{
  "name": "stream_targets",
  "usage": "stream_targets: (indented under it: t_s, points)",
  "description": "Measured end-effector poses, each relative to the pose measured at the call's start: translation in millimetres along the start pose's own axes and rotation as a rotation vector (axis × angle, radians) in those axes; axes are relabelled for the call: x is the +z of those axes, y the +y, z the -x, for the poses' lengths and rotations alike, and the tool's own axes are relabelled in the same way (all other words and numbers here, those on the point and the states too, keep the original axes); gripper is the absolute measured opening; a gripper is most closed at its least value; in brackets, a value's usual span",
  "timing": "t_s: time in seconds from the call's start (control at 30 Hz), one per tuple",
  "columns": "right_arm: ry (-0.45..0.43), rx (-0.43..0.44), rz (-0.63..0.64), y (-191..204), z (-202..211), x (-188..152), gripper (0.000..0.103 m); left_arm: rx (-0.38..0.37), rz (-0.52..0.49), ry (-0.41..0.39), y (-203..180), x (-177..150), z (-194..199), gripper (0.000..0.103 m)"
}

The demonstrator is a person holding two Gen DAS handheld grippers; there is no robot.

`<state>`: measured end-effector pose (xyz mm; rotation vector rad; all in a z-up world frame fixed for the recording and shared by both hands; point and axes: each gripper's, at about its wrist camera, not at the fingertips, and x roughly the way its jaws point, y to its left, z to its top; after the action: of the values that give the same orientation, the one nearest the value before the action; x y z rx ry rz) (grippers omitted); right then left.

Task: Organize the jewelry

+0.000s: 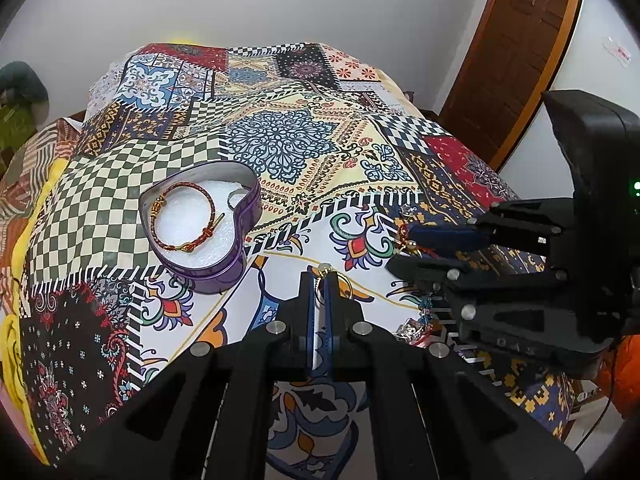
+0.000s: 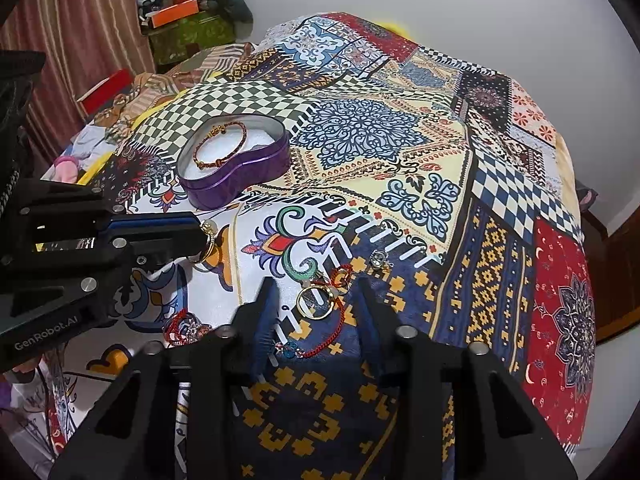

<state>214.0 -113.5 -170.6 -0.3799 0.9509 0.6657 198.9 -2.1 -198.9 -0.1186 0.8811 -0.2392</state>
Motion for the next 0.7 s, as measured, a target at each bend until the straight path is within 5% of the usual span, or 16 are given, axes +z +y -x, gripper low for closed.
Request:
stream_targets:
  t_s: [0.03,0.7]
  points:
    - [0.001,0.0,-0.001,0,0,0,0.019,-0.001,0.003,-0.002,0,0,1,0.003]
    - [-0.106,-0.027,-0.04,5,46,12,0.019,0.029,0.008,-0.069,0,10,34,0.003]
